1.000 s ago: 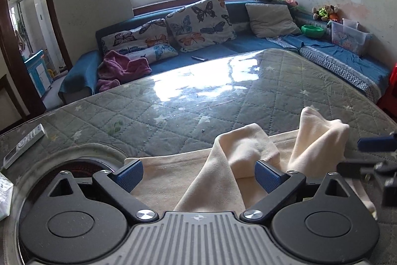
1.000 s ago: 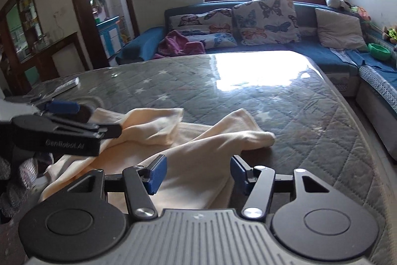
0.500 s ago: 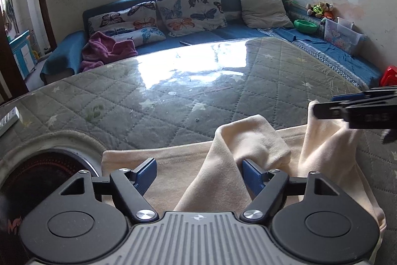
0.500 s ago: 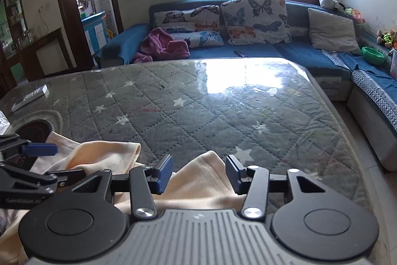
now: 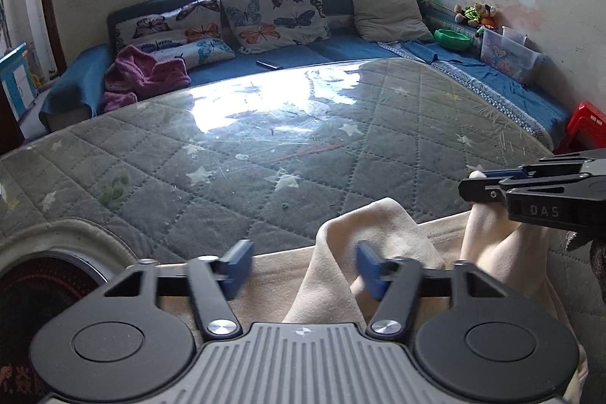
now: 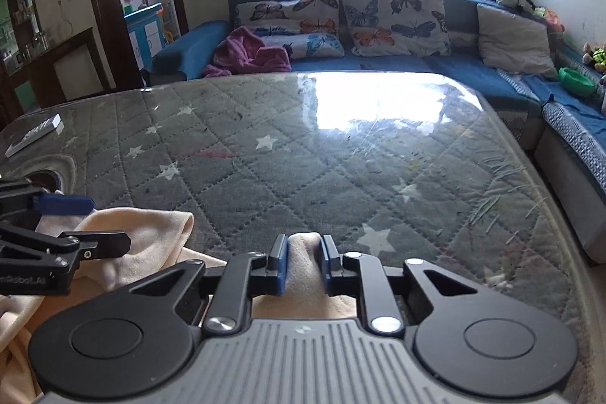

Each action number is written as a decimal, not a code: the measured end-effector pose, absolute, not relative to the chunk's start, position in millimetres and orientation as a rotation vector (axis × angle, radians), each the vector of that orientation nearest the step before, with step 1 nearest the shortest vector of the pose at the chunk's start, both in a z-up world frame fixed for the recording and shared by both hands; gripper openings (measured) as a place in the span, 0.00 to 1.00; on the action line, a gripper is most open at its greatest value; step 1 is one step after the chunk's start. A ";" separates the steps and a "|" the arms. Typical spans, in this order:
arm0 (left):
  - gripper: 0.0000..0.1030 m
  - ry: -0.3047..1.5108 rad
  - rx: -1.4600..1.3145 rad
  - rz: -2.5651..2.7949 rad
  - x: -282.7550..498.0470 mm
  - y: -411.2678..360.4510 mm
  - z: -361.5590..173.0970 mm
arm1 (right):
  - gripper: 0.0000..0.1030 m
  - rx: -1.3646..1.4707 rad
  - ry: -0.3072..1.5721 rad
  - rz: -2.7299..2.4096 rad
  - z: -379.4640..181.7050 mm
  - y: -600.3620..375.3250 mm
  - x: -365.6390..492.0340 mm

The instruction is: Fold clothes

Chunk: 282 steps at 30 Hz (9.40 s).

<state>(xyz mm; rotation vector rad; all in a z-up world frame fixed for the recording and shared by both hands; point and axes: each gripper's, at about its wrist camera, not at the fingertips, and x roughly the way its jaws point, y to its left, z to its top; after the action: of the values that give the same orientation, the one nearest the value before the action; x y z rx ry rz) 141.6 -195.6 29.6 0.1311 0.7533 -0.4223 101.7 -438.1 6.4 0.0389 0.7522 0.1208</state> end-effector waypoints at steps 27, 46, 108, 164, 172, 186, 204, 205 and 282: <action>0.03 0.489 -0.187 -0.071 -16.9 6.0 112.1 | 0.08 0.037 0.524 -0.014 88.3 -503.2 -48.0; 0.03 0.635 -0.272 0.122 -82.9 53.5 56.5 | 0.36 0.285 0.727 0.110 -3.6 -489.6 30.3; 0.08 0.676 -0.154 0.001 -125.9 49.8 66.1 | 0.32 0.202 0.710 -0.270 14.8 -587.7 -177.0; 0.43 0.701 0.109 -0.755 -139.9 -121.5 59.1 | 0.32 -0.075 0.721 0.292 53.6 -434.7 -144.3; 0.08 0.695 0.124 -0.780 -147.7 -120.6 56.9 | 0.32 -0.182 0.776 0.563 48.1 -353.6 -150.8; 0.04 0.732 0.128 -0.799 -149.6 -117.0 45.7 | 0.25 -0.339 0.834 0.610 25.7 -319.2 -171.1; 0.06 0.723 0.048 -0.823 -112.5 -125.0 55.6 | 0.13 -0.363 0.883 0.690 36.1 -329.4 -186.1; 0.06 0.737 0.050 -0.827 -109.2 -130.3 50.0 | 0.15 -0.344 0.886 0.695 38.9 -331.6 -184.7; 0.01 0.677 0.224 -0.896 -154.0 -130.0 28.9 | 0.06 -0.316 0.826 0.693 46.2 -341.4 -193.9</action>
<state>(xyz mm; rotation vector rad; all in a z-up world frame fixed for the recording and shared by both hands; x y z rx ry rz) -154.0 -130.0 28.9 0.2237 0.6768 -0.8959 -193.9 -341.4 46.2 -0.3157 0.8261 0.6927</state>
